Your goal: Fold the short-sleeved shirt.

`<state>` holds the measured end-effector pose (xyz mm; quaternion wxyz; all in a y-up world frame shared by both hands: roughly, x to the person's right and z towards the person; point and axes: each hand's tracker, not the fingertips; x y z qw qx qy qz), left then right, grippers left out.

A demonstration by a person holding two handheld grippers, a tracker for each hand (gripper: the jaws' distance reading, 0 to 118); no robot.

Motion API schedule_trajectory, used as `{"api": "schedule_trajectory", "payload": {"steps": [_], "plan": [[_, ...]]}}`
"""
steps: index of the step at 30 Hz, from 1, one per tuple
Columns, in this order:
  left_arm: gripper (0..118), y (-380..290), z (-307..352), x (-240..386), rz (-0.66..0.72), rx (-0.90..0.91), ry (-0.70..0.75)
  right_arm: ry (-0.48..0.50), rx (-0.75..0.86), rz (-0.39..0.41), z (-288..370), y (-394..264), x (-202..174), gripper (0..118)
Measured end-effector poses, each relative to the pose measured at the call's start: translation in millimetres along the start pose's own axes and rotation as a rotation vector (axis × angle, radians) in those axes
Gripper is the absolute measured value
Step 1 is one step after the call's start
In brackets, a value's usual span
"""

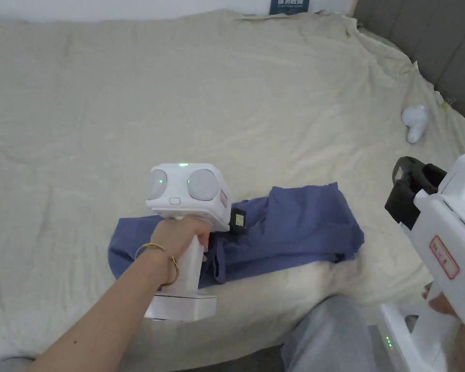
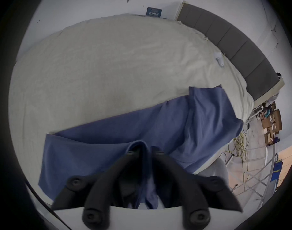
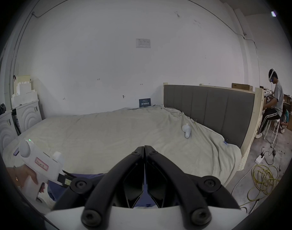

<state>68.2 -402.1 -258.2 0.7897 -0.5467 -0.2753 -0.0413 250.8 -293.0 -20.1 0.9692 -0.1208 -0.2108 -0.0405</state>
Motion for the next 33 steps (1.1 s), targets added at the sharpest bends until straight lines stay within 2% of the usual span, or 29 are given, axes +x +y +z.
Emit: {"api": "schedule_trajectory", "payload": {"steps": [1, 2, 3, 10, 12, 15, 16, 17, 19, 20, 21, 22, 23, 29, 33], "plan": [[90, 1, 5, -1, 0.032, 0.009, -0.042, -0.003, 0.000, 0.000, 0, 0, 1, 0], [106, 2, 11, -2, 0.052, 0.027, -0.086, -0.004, 0.000, 0.000, 0, 1, 0, 0], [116, 4, 21, -4, 0.064, 0.060, -0.128, -0.004, -0.001, 0.000, 0, 1, 0, 0], [116, 13, 119, -53, 0.107, 0.319, -0.231, 0.029, 0.001, 0.012, 2, 2, -16, 0], [116, 3, 142, -79, 0.115, 0.390, -0.184, 0.044, 0.000, 0.019, 1, 2, -22, 0], [115, -16, 160, -113, 0.124, 0.451, -0.004, 0.067, -0.002, 0.023, -1, 3, -30, 0], [111, -25, 163, -121, 0.121, 0.497, 0.061, 0.072, -0.001, 0.025, -1, 3, -33, 0], [99, -35, 164, -129, 0.121, 0.538, 0.140, 0.079, 0.000, 0.027, -2, 4, -36, 0], [51, -50, 161, -140, 0.110, 0.561, 0.249, 0.092, 0.002, 0.028, -4, 5, -41, 0], [32, -59, 155, -142, 0.110, 0.569, 0.285, 0.097, 0.004, 0.029, -4, 6, -44, 0], [14, -66, 151, -145, 0.112, 0.576, 0.310, 0.101, 0.004, 0.030, -5, 7, -47, 0], [5, -75, 145, -147, 0.113, 0.580, 0.327, 0.108, 0.006, 0.030, -6, 8, -48, 0], [0, -83, 137, -147, 0.115, 0.573, 0.327, 0.113, 0.007, 0.032, -6, 8, -50, 0], [0, -115, 81, -142, 0.135, 0.486, 0.326, 0.123, 0.003, 0.052, -5, 8, -56, 0], [0, -124, 56, -129, 0.158, 0.450, 0.240, 0.116, -0.006, 0.059, -6, 6, -53, 0]]}}
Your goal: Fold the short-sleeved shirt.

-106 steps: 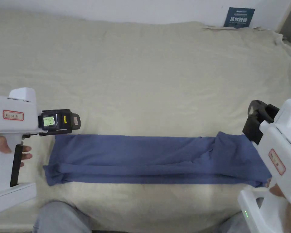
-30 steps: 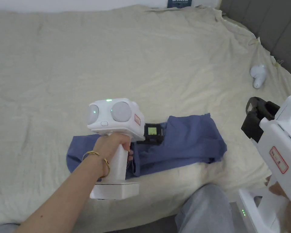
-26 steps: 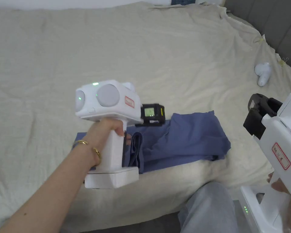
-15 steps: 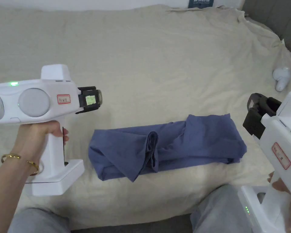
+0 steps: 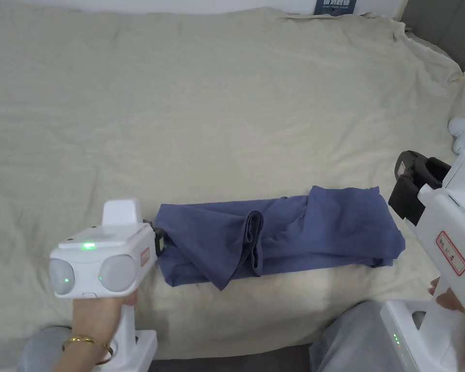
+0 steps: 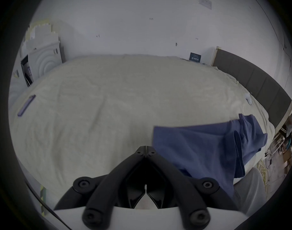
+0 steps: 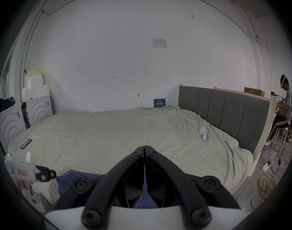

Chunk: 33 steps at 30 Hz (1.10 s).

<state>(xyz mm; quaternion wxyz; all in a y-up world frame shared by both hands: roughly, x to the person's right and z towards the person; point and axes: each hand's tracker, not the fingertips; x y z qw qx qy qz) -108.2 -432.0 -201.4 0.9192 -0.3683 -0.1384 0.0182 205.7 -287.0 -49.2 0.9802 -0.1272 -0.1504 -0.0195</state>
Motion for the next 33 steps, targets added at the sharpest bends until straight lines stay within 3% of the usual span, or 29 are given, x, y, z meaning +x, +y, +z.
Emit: {"api": "schedule_trajectory", "payload": {"steps": [6, 11, 15, 22, 28, 33], "plan": [[0, -7, -17, 50, -0.063, -0.048, -0.089, -0.028, -0.003, 0.004, 1, -2, 7, 0], [0, -23, -29, 106, -0.222, -0.082, -0.154, -0.053, -0.011, -0.002, 3, -4, 19, 0], [0, -16, -44, 141, -0.185, -0.129, -0.217, -0.083, -0.014, -0.006, 8, -4, 31, 0], [0, -4, -60, 169, -0.158, -0.150, -0.203, -0.137, -0.015, -0.028, 14, -4, 54, 0], [0, 27, -65, 177, 0.008, -0.175, -0.307, -0.151, -0.011, -0.034, 17, -3, 57, 0], [0, 70, -30, 157, 0.041, -0.009, -0.366, -0.144, 0.000, -0.033, 20, 2, 54, 0]]}}
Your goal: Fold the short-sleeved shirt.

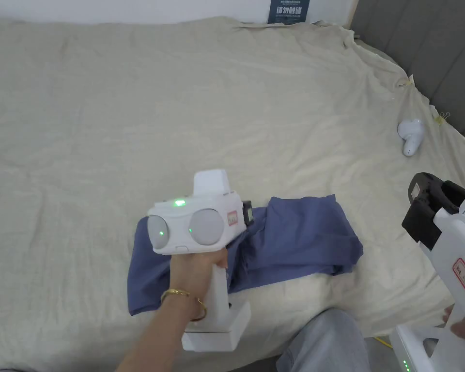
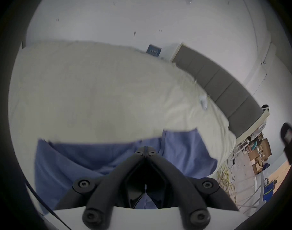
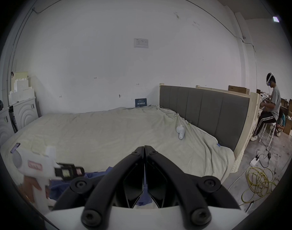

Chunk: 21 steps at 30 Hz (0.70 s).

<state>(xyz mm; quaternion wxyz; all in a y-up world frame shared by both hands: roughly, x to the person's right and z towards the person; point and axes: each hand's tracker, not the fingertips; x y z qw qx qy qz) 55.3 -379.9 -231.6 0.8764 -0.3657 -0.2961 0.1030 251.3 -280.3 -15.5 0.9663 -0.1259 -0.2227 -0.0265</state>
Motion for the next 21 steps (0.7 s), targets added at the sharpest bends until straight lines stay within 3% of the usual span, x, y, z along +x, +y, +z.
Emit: {"api": "schedule_trajectory", "payload": {"steps": [7, 14, 16, 17, 18, 19, 20, 21], "plan": [[0, 37, 75, -45, -0.069, 0.180, 0.107, 0.039, 0.034, -0.002, 0, 8, -16, 0], [0, 41, 116, -107, -0.027, 0.125, 0.165, 0.097, 0.046, -0.003, -3, 10, -34, 0], [22, 39, 120, -121, 0.020, 0.080, 0.140, 0.109, 0.048, -0.003, -5, 10, -36, 0], [44, 39, 122, -130, 0.049, 0.053, 0.114, 0.114, 0.049, 0.001, -6, 10, -38, 0], [79, 37, 122, -136, 0.086, 0.042, 0.091, 0.120, 0.050, 0.003, -6, 10, -39, 0], [102, 36, 121, -143, 0.122, 0.022, 0.080, 0.126, 0.050, 0.004, -6, 10, -40, 0], [115, 35, 120, -149, 0.147, -0.004, 0.062, 0.130, 0.050, 0.005, -7, 8, -39, 0], [118, 34, 119, -154, 0.165, -0.020, 0.036, 0.133, 0.050, 0.007, -7, 8, -39, 0]]}}
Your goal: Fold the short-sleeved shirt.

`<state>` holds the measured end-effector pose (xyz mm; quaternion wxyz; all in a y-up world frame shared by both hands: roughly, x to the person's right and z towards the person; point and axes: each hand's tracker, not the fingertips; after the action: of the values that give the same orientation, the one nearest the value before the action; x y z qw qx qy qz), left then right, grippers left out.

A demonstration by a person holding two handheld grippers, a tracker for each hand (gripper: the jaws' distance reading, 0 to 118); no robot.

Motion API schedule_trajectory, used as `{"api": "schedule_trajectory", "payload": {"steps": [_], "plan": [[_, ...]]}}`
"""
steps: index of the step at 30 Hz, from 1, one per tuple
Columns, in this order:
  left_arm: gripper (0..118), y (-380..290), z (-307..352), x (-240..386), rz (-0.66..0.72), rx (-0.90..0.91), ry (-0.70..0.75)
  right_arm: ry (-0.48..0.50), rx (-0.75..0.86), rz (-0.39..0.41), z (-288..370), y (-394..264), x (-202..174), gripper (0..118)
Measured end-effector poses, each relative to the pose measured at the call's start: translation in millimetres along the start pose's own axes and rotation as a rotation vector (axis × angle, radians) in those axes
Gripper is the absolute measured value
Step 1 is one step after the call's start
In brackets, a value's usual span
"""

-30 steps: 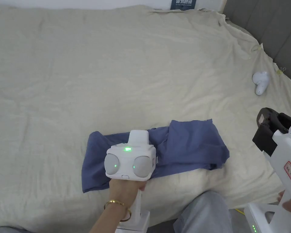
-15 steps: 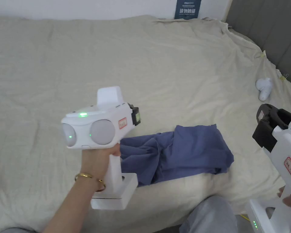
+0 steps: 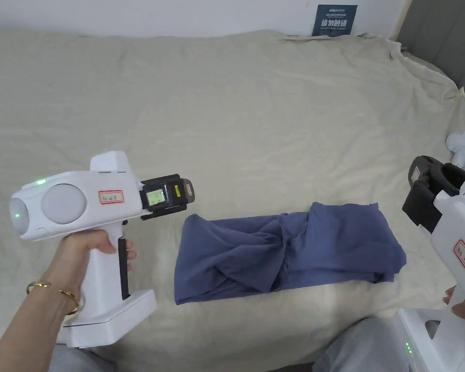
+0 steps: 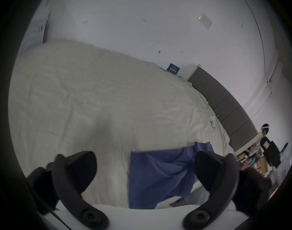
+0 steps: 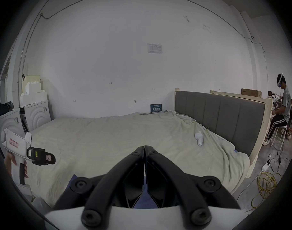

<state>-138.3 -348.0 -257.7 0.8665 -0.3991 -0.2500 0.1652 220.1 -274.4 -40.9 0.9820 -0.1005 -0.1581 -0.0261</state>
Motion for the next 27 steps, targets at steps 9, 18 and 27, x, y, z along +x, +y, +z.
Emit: {"api": "schedule_trajectory", "payload": {"steps": [9, 18, 27], "plan": [[118, -16, -54, -33, 0.039, -0.344, -0.013, -0.010, -0.017, 0.010, -1, -4, 3, 0], [99, -35, -87, -28, 0.096, -0.389, -0.017, -0.048, -0.062, 0.010, -7, -14, 10, 0], [10, -47, -85, 9, -0.098, -0.352, 0.215, -0.044, -0.090, -0.030, -13, -25, 9, 0]]}}
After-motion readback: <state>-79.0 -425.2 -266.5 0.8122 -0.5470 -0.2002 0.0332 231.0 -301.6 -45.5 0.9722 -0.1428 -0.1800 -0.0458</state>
